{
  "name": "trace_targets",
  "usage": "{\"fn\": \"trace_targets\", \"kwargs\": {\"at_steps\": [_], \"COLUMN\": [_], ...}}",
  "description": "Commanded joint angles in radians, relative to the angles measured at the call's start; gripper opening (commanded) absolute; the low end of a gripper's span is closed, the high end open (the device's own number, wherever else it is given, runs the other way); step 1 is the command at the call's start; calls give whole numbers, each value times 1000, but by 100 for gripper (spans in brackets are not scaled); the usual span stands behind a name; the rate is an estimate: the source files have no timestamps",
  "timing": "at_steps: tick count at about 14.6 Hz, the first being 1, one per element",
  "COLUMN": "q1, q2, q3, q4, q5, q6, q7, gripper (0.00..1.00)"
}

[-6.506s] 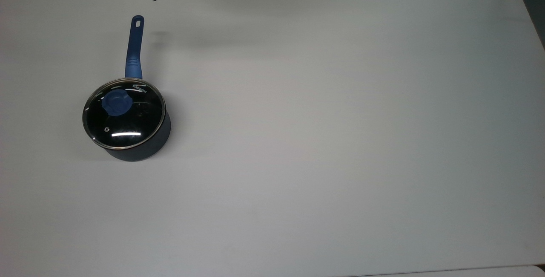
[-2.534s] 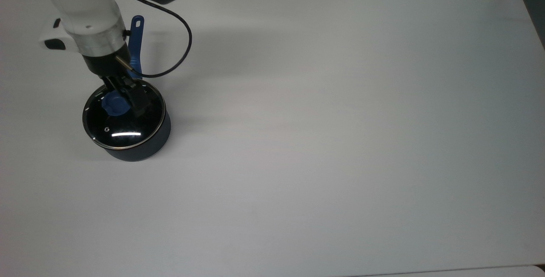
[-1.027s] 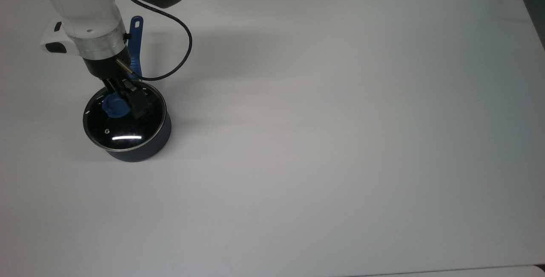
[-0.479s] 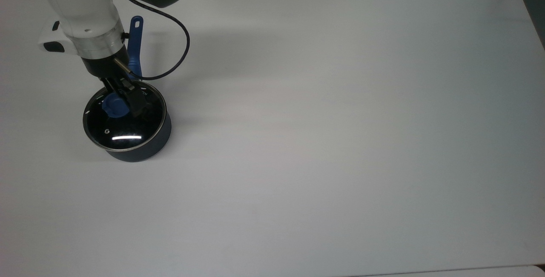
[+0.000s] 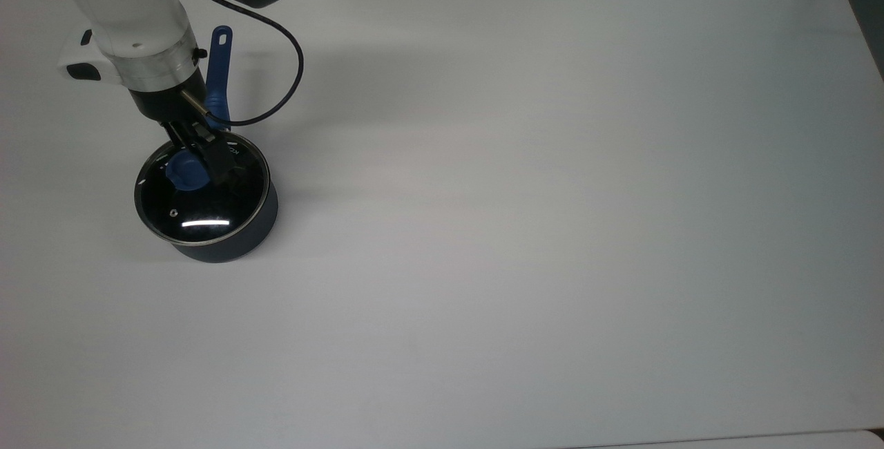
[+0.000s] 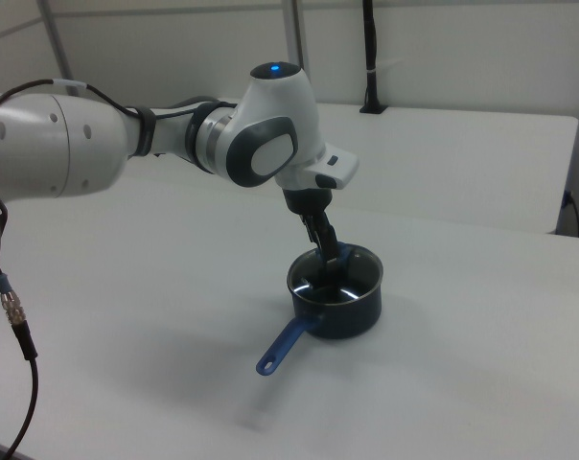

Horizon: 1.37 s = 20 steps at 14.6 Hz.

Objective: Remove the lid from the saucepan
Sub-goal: 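Lower the gripper around the blue lid knob and close on it, then tilt the gripped lid up off the saucepan rim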

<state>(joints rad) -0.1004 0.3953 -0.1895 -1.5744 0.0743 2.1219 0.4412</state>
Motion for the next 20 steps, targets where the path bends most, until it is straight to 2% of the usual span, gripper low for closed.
{"fn": "trace_targets", "kwargs": {"at_steps": [1, 20], "q1": [15, 1], "q2": [17, 54], "q3": [-7, -7], "q4": [4, 47], "q5": [1, -27], "q6": [-20, 26], "q7": [63, 90], "gripper": [90, 82]}}
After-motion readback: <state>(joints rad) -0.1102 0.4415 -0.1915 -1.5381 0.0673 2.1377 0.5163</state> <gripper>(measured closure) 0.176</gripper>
